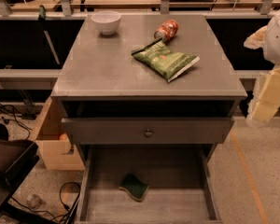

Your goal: Pick sponge from middle drawer and place on counter

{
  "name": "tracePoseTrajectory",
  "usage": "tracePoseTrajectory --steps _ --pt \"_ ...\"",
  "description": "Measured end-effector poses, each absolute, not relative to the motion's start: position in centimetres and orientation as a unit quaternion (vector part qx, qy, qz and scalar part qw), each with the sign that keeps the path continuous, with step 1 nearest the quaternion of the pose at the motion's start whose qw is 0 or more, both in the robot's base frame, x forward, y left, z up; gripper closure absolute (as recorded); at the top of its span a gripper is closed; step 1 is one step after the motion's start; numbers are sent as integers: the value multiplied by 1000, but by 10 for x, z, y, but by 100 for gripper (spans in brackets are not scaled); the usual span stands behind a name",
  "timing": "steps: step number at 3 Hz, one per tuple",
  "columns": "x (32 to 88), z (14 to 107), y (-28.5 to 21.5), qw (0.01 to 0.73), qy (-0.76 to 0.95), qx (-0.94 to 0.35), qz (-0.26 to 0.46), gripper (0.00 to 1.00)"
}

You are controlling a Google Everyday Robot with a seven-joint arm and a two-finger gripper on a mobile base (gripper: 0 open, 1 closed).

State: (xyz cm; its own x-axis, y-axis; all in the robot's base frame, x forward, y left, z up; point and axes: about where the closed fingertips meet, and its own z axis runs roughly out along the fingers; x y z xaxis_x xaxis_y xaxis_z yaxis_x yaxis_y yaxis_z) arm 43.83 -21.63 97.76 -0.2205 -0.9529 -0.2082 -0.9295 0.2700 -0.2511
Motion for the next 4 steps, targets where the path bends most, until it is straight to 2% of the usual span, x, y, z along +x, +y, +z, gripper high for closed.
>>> tracePoseTrajectory --steps 1,2,4 --pt "438 978 -216 161 780 -603 -36 0" --pt "442 957 -198 189 779 -597 -5 0" --pt "395 856 -121 286 733 -605 119 0"
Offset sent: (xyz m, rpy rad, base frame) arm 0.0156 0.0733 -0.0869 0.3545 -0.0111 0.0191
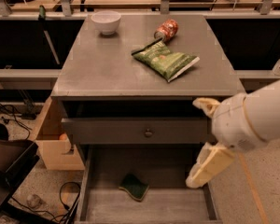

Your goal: Pick sponge from middle drawer and place on counter

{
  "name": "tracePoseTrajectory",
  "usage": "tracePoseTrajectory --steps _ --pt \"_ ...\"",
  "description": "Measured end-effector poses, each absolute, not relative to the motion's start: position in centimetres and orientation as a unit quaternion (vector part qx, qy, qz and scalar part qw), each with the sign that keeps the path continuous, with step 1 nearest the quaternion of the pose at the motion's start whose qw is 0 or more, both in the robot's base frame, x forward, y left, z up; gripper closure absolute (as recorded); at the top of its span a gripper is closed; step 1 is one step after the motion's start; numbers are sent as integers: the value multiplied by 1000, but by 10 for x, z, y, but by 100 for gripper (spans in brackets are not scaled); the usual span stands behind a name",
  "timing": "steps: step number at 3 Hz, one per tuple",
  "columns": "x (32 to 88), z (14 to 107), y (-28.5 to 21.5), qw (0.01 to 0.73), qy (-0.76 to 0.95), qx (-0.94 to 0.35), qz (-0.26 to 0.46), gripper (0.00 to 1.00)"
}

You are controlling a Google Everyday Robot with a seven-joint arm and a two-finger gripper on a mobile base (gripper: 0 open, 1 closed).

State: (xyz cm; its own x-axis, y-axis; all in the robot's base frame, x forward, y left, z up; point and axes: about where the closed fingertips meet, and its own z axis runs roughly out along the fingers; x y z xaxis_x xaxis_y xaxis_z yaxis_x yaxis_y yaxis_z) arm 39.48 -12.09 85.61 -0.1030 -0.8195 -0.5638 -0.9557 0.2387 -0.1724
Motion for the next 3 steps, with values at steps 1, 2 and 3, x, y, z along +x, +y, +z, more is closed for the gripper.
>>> tracePoseTrajectory --steps 1,2,3 --pt "371 798 -76 333 714 -589 180 0" --pt "358 777 -41 351 703 -584 204 0" --pt "358 778 -39 350 702 -586 204 0"
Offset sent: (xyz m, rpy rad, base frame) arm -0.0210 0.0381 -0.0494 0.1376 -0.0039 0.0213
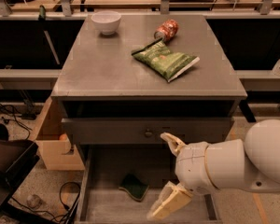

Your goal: Pick sponge from middle drawer and place on counter

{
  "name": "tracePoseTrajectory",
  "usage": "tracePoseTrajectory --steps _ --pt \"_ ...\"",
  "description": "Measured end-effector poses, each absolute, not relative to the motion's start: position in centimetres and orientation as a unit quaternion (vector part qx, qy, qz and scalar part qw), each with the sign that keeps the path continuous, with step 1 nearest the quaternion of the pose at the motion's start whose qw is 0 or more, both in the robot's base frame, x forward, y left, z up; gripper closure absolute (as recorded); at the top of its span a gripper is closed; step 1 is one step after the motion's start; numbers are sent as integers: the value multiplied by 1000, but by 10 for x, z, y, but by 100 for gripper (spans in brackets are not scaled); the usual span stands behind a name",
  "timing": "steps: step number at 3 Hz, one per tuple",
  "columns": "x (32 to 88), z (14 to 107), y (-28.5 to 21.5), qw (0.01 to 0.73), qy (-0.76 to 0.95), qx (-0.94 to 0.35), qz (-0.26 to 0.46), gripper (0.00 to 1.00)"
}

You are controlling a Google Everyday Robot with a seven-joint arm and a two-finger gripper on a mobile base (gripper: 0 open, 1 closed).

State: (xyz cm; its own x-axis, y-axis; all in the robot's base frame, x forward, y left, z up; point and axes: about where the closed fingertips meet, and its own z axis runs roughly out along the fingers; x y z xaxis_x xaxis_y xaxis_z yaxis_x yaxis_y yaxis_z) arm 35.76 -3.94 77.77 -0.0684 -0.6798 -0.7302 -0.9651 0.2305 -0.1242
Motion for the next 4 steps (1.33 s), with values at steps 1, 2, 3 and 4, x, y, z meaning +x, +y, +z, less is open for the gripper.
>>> tracePoseTrajectory --steps 1,2,3,4 --pt "374 760 -28 353 714 -568 204 0" --pt "392 703 10 353 722 -544 242 0" --pt "418 640 35 368 717 -531 263 0" --pt "450 580 38 394 726 -503 255 0"
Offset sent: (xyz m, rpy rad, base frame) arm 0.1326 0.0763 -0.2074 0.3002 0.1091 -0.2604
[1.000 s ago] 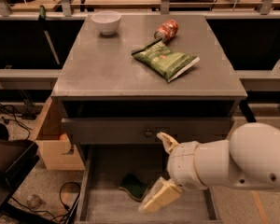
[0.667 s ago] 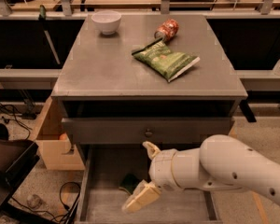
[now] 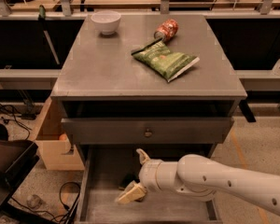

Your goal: Pick sponge from middle drawer and place on counter

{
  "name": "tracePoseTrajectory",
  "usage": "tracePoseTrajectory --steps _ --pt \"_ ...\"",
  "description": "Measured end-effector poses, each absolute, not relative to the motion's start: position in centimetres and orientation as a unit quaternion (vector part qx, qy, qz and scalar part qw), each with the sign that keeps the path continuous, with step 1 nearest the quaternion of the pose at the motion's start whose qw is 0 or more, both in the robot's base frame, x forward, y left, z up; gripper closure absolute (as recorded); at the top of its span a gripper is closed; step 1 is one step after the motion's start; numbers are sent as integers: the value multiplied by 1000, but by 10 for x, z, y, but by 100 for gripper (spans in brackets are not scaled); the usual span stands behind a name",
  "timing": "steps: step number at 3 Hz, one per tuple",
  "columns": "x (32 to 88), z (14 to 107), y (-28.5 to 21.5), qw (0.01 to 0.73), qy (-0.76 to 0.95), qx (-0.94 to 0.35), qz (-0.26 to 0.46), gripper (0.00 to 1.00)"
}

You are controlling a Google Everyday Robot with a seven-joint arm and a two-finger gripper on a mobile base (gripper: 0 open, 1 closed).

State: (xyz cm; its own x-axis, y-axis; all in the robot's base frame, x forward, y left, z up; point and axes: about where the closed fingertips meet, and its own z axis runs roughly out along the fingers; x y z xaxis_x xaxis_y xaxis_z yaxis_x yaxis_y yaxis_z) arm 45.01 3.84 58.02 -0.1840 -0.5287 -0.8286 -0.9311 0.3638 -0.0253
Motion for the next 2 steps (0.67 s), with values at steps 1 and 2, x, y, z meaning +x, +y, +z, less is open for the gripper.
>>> tracePoseTrajectory --steps 1,2 --pt "484 508 33 406 756 -453 242 0" --pt "481 477 37 399 770 -428 254 0"
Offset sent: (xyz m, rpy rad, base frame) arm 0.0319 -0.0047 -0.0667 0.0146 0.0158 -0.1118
